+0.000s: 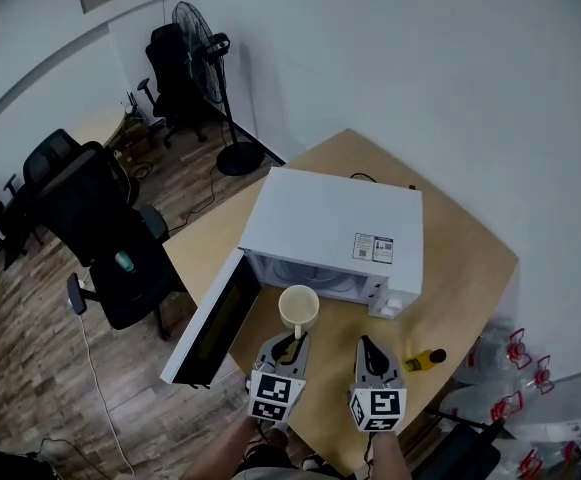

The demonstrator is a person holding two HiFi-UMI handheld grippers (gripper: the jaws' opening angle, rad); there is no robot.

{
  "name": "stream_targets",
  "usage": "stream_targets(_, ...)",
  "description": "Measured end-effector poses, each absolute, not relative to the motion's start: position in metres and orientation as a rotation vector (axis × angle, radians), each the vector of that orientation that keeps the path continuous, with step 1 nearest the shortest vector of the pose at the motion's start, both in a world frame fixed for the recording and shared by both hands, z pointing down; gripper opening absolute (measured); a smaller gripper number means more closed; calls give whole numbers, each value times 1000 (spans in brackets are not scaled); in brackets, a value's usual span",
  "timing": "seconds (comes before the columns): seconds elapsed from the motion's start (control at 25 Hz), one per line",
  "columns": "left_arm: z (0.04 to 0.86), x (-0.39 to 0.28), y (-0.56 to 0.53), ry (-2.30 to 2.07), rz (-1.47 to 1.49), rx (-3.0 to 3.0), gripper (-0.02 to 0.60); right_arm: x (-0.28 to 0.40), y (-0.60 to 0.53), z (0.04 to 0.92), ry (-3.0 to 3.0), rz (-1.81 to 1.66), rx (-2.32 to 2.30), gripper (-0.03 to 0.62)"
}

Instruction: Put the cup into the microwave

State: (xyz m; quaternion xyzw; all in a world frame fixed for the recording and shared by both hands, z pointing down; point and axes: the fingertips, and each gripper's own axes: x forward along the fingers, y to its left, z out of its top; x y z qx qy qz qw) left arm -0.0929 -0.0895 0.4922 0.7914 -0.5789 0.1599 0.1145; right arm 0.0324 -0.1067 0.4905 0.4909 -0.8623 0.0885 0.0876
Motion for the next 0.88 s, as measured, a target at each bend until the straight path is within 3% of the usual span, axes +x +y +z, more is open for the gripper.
stream_targets(0.88, 558, -127, -205, -1501, 498, 2393, 60, 6, -182, 554, -2388, 381, 1595, 17)
